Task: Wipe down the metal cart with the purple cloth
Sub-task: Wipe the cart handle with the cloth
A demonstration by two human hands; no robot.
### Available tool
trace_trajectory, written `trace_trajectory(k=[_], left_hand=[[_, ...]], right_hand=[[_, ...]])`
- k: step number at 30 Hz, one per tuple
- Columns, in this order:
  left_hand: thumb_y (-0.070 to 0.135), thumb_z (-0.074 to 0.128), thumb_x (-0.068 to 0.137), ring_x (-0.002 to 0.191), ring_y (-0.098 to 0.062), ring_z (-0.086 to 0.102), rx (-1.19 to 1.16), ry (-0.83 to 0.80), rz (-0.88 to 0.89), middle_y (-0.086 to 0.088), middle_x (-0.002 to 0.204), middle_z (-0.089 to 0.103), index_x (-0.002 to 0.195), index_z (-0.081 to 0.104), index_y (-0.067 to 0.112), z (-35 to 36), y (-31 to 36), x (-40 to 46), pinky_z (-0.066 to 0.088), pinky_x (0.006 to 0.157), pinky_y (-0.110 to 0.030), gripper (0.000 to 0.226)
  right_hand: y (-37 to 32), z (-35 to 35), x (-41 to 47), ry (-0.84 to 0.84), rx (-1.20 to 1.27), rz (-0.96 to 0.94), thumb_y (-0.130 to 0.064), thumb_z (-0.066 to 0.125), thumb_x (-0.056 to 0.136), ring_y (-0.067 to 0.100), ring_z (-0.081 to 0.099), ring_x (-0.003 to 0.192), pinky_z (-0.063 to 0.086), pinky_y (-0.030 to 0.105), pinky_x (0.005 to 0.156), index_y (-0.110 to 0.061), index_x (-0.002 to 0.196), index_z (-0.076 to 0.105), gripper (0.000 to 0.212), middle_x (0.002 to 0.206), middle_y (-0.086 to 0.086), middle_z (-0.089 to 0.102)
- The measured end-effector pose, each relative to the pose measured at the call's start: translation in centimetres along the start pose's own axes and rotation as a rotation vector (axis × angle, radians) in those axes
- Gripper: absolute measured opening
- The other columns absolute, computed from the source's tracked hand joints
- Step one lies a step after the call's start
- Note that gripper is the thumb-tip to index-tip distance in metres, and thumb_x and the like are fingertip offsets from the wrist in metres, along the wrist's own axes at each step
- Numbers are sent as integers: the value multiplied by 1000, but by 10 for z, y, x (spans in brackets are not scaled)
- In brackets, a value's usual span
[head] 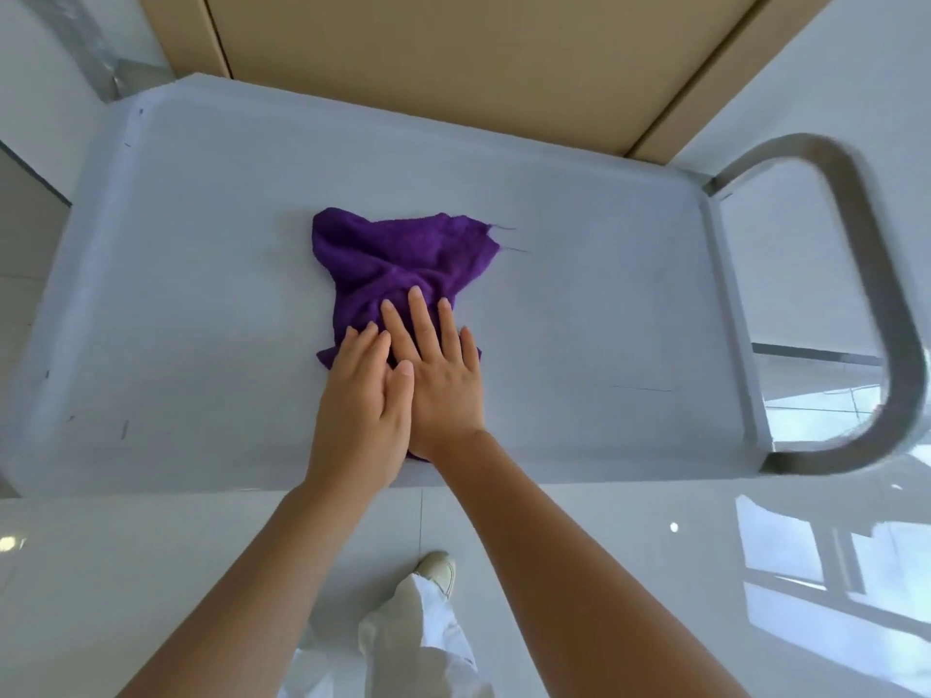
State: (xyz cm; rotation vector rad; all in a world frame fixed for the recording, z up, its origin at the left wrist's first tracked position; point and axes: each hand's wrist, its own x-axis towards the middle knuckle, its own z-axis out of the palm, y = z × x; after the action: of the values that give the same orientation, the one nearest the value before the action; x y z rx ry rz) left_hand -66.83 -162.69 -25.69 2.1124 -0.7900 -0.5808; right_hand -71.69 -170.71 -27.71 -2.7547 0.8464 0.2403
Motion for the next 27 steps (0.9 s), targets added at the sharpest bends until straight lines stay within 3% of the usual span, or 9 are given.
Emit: trace_trajectory(k=[4,8,13,16,20,24,27], left_hand=[[24,36,100,143,-12,14,-2,-67,51,-3,153,26,143,33,6,43,28,4,9,107,-14,47],[31,33,100,143,-10,11,-7,-163,98,0,154,24,144,32,8,81,57,6,9,106,-13,50],[27,35,100,143,-8,10,-15,-279,184,1,154,22,145,30,10,118,91,6,8,105,-10,48],[28,36,100,143,-11,10,42,-291,247,0,153,25,144,32,10,133,101,5,9,107,-14,48],[28,35,94,143,-26,17,132,-276,255,-11,149,34,139,38,1,141,102,6,14,113,-30,53],[25,37,87,139,-36,25,248,-244,259,-19,143,40,133,44,-5,149,100,10,21,111,-42,56],[22,40,85,136,-39,30,314,-253,270,-21,141,43,131,47,-6,158,106,14,25,109,-47,55]], right_hand=[[52,-2,-16,24,36,82,-46,29,98,28,-8,146,0,41,116,-27,151,2,62,159,1,-7],[101,-3,-32,123,22,176,-48,25,93,33,9,145,13,45,115,-25,150,15,63,158,5,10],[159,-7,-52,122,35,260,-45,35,99,26,-7,146,1,40,116,-31,147,-4,64,159,0,-6],[190,-11,-63,129,18,322,-49,21,99,25,-3,146,5,40,117,-32,147,-3,57,159,0,-3],[231,-21,-84,181,37,486,-52,1,90,30,11,145,15,42,115,-24,150,14,68,158,8,11],[244,-26,-110,181,42,703,-42,15,97,35,12,144,15,44,115,-13,150,18,61,156,17,13],[244,-36,-117,160,17,713,-37,35,97,31,1,145,6,41,116,-6,148,22,61,158,17,3]])
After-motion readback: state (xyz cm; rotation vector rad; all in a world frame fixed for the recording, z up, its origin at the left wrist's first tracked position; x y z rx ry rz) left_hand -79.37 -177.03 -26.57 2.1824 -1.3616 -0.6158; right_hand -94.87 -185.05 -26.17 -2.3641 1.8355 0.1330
